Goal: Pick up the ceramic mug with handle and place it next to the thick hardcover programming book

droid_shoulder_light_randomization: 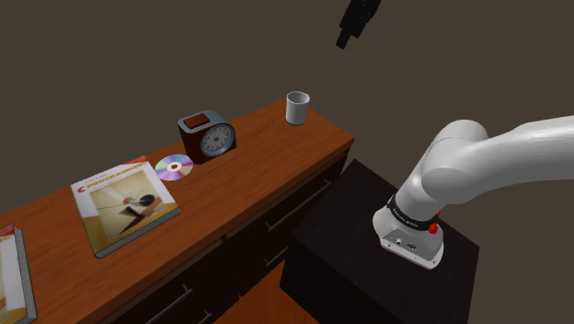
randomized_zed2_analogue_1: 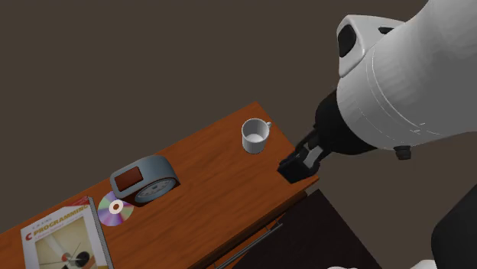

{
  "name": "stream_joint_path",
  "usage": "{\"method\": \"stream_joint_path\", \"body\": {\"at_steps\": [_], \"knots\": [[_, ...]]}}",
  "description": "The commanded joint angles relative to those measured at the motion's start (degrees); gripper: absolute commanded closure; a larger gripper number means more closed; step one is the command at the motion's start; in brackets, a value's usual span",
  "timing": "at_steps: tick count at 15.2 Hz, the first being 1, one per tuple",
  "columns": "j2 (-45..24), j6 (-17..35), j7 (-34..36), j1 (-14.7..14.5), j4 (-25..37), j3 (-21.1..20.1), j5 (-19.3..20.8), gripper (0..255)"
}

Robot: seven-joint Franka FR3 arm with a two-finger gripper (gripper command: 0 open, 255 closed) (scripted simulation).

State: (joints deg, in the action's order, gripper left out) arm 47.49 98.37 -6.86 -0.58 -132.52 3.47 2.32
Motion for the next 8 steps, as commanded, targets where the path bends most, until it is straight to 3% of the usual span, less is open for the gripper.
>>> {"method": "stream_joint_path", "body": {"at_steps": [1,8], "knots": [[0.00,0.00,0.00,0.00,0.00,0.00,0.00,0],[-9.00,11.98,-1.47,-0.10,-4.96,1.22,1.36,0]]}}
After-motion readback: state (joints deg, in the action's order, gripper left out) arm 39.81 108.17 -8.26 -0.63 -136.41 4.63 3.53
